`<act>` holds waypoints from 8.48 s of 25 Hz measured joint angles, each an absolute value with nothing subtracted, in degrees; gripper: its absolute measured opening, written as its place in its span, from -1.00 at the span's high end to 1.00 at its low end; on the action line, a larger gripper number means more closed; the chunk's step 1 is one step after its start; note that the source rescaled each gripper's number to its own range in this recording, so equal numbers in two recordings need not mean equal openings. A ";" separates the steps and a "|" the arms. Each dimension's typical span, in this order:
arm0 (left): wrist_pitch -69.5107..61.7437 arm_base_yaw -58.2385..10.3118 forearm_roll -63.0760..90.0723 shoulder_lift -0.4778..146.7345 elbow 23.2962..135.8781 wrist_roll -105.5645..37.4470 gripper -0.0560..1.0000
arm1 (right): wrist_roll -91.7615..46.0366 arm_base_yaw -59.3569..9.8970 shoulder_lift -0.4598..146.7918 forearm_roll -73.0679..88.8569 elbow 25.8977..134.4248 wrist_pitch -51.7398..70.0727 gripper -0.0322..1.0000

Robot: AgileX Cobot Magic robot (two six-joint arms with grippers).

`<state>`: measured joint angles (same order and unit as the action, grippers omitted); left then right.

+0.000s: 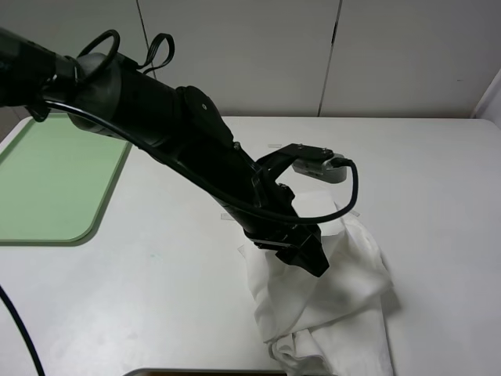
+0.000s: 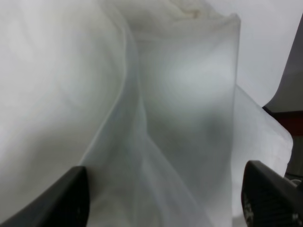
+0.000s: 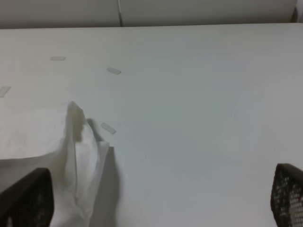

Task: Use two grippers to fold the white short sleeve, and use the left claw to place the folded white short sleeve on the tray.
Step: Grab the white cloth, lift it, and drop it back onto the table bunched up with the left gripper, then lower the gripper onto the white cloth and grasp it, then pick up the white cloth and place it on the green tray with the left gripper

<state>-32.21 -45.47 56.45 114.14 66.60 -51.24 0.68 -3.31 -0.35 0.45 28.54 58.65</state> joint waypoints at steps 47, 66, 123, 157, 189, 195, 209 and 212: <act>-43.28 -50.65 75.21 118.10 66.53 -77.85 -0.32 | 0.68 -3.31 -0.35 0.50 28.54 58.65 -1.00; -37.19 -45.59 73.91 108.59 64.47 -60.50 -0.32 | 0.68 -3.31 -0.35 0.50 28.54 58.65 -1.00; -23.80 -38.92 99.57 115.72 46.60 -68.60 0.48 | 0.68 -3.31 -0.35 0.55 28.54 58.65 -1.00; -28.26 -21.57 7.40 96.99 57.41 -16.55 0.86 | 0.68 -3.31 -0.35 0.61 28.54 58.65 -1.00; -9.88 7.28 4.26 102.50 57.63 -27.47 0.86 | 0.68 -3.31 -0.35 0.61 28.54 58.65 -1.00; -8.64 11.21 4.30 102.50 57.63 -25.27 0.86 | 0.68 -3.31 -0.35 0.61 28.54 58.65 -1.00; -3.54 14.49 4.30 102.56 57.91 -19.85 0.55 | 0.68 -3.31 -0.35 0.64 28.54 58.65 -1.00; -2.99 14.49 4.30 102.56 58.11 -19.56 0.09 | 0.68 -3.31 -0.35 0.64 28.54 58.65 -1.00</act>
<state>-2.99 14.49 4.30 102.56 58.11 -19.56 0.68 -3.31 -0.35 0.64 28.54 58.65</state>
